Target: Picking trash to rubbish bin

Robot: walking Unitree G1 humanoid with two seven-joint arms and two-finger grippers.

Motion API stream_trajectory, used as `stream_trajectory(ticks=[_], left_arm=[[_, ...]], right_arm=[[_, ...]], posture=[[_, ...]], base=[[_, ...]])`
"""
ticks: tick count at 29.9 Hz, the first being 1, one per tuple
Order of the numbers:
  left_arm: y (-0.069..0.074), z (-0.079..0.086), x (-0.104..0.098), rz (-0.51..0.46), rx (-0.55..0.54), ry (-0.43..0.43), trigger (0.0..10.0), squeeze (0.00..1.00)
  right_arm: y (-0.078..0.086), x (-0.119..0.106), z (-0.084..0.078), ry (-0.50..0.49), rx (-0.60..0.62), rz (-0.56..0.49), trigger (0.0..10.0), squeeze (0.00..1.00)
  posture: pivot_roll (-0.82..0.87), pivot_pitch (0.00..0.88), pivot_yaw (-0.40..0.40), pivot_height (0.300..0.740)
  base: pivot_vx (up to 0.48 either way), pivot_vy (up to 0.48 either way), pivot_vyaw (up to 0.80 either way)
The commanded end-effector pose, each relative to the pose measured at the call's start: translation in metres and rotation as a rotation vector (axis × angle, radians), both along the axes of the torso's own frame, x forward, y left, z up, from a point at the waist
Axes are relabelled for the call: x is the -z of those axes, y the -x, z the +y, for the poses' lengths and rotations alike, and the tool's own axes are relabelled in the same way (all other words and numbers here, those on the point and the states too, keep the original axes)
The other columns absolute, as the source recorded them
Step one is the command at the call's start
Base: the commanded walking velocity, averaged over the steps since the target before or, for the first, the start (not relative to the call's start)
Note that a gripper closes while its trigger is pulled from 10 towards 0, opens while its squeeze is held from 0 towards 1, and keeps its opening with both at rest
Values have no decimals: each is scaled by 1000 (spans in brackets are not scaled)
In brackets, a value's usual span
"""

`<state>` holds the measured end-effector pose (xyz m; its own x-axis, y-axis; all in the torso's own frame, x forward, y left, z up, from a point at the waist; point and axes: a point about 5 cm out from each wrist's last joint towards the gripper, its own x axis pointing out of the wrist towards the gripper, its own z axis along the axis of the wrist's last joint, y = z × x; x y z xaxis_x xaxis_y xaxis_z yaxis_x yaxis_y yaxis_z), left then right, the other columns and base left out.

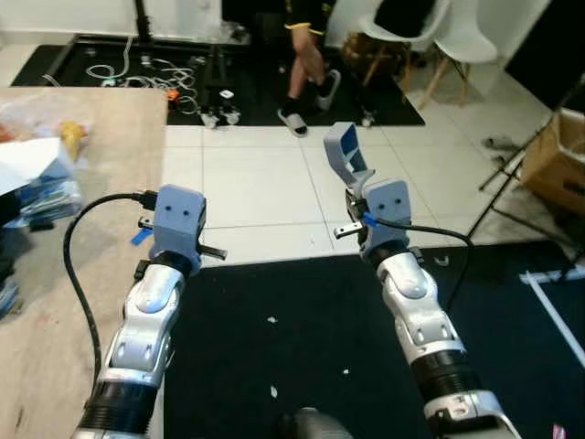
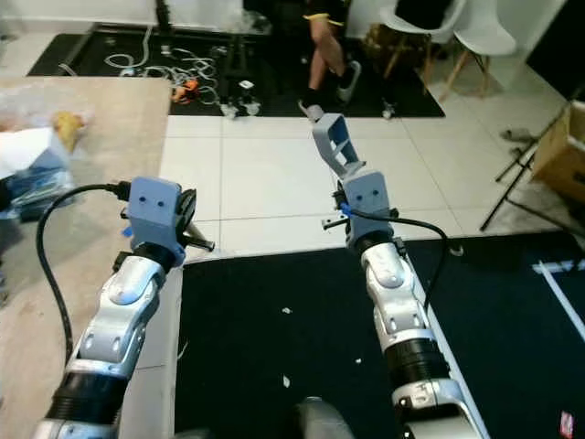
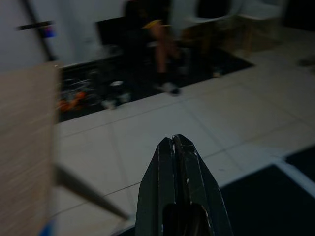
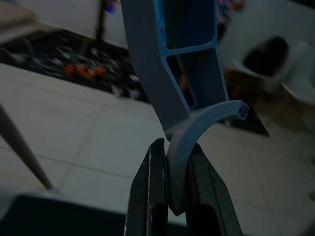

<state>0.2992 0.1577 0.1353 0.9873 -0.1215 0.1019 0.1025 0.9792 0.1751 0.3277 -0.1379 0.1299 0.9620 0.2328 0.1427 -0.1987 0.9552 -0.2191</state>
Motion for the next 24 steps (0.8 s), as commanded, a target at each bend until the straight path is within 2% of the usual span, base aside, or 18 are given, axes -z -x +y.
stream_trajectory(ticks=[1,16,24], left_arm=[[2,-3,7,20,12,11,10000,0],[3,-4,10,28,24,2,10000,0],[5,-1,8,39,82,-64,10000,0]], right_arm=[[1,4,-4,10,15,8,10000,0],[2,6,-5,10,18,15,10000,0],[2,12,-1,-25,50,21,10000,0]], posture=[[45,73,-58,740],[47,72,-58,740],[96,56,10,740]], base=[[0,0,-719],[0,0,-718],[0,0,-717]])
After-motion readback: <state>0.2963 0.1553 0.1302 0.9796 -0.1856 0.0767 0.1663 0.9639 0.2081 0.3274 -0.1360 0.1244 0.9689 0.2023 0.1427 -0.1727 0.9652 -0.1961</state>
